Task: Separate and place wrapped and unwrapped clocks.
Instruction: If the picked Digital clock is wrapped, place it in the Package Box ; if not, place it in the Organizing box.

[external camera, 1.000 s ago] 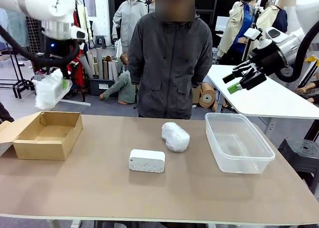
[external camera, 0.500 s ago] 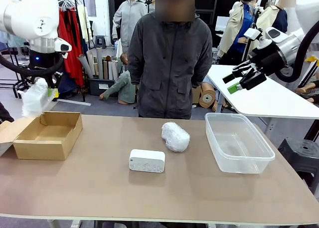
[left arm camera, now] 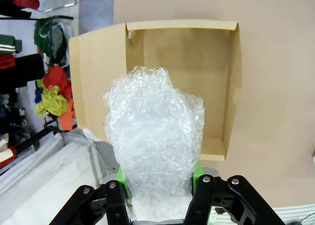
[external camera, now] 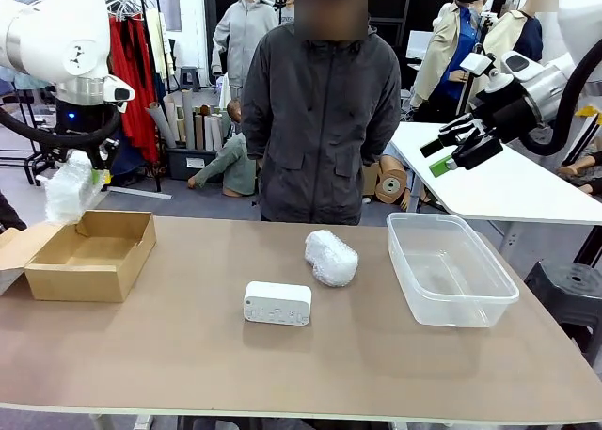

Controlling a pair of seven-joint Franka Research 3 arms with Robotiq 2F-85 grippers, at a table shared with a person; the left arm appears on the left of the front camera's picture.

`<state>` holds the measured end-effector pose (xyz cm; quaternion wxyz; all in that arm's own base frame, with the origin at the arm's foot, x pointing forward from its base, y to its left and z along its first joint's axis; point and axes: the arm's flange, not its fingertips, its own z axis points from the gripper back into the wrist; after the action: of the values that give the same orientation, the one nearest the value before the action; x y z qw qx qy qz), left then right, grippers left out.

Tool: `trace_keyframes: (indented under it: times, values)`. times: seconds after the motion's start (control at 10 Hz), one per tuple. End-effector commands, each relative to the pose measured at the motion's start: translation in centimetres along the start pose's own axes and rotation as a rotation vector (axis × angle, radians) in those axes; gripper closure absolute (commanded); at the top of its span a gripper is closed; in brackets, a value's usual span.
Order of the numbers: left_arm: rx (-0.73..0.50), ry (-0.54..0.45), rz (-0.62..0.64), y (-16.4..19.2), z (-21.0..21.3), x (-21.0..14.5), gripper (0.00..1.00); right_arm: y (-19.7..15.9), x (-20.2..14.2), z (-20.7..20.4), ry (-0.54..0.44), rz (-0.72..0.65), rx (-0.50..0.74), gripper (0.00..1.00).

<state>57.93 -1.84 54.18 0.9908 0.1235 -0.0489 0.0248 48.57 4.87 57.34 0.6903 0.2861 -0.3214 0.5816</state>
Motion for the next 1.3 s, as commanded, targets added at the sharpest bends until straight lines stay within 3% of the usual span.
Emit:
trace_keyframes:
  times: [0.0,0.3,0.8,1.2]
  values:
    - [0.002,0.002,-0.011,0.4,0.6,0.1,1.00,0.1,0.1,0.0,-0.010,0.003,0.002,0.00]
    - [0.024,0.033,0.064,-0.6,-2.6,2.0,1.00,0.1,0.1,0.0,-0.010,0.003,0.002,0.00]
    - [0.105,0.042,-0.050,0.2,-9.8,2.9,1.00,0.1,0.1,0.0,-0.010,0.003,0.002,0.00]
    - [0.036,0.082,-0.045,0.3,-13.3,4.2,1.00,0.1,0.1,0.0,-0.010,0.003,0.002,0.00]
